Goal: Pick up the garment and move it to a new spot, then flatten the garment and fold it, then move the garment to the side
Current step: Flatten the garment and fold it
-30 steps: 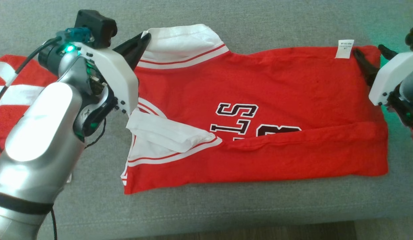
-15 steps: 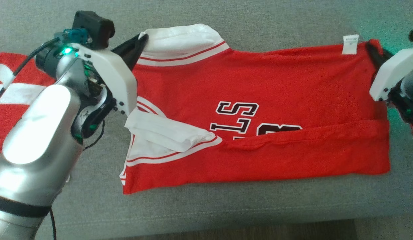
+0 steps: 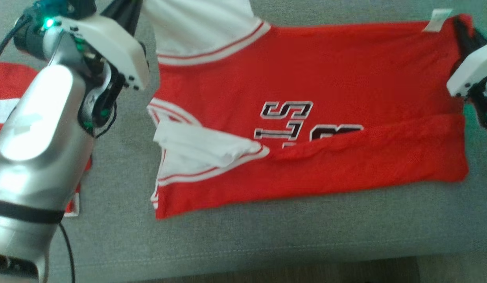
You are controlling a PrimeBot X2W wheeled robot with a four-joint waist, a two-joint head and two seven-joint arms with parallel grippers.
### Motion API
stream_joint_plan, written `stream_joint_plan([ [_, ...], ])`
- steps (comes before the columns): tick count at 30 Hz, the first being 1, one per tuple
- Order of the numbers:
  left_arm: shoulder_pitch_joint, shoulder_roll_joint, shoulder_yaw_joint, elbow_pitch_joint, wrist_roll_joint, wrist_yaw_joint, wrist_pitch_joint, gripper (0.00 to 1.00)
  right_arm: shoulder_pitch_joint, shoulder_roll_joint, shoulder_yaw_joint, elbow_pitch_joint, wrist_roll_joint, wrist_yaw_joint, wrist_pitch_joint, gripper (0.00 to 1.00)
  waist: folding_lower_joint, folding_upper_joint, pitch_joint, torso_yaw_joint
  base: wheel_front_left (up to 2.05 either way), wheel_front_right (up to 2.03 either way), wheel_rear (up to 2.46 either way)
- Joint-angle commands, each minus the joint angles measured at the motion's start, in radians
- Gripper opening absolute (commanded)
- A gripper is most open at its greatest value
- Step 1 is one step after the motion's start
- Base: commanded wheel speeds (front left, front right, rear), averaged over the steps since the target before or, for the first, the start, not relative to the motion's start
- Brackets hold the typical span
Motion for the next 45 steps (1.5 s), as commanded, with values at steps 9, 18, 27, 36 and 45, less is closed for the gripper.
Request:
stream_joint_plan([
  [9,-0.102,-0.03,0.031,0.108,0.017,-0.013,-0.102,0.0,-0.032,0.013,-0.016,0.055,0.027,-0.001,-0.105,0.0,0.0,0.0,-0.008,0.011,0.0,0.0,0.0],
  [18,-0.002,0.008,-0.024,0.058,0.012,-0.064,-0.077,0.0,0.056,-0.013,-0.018,0.021,0.075,-0.001,-0.169,0.0,0.0,0.0,-0.062,0.031,0.0,0.0,0.0],
  [27,0.218,0.121,-0.037,-0.215,-0.037,-0.042,0.01,0.0,0.205,-0.07,-0.013,-0.054,0.124,-0.001,-0.183,0.0,0.0,0.0,-0.151,0.05,0.0,0.0,0.0],
  [36,0.394,0.217,-0.08,-0.42,-0.068,-0.014,0.126,0.0,0.325,-0.126,0.008,-0.129,0.168,-0.001,-0.125,0.0,0.0,0.0,-0.21,0.065,0.0,0.0,0.0],
  [45,0.477,0.241,-0.139,-0.441,-0.052,-0.006,0.155,0.0,0.424,-0.184,0.038,-0.246,0.179,-0.001,0.006,0.0,0.0,0.0,-0.231,0.042,0.0,0.0,0.0],
])
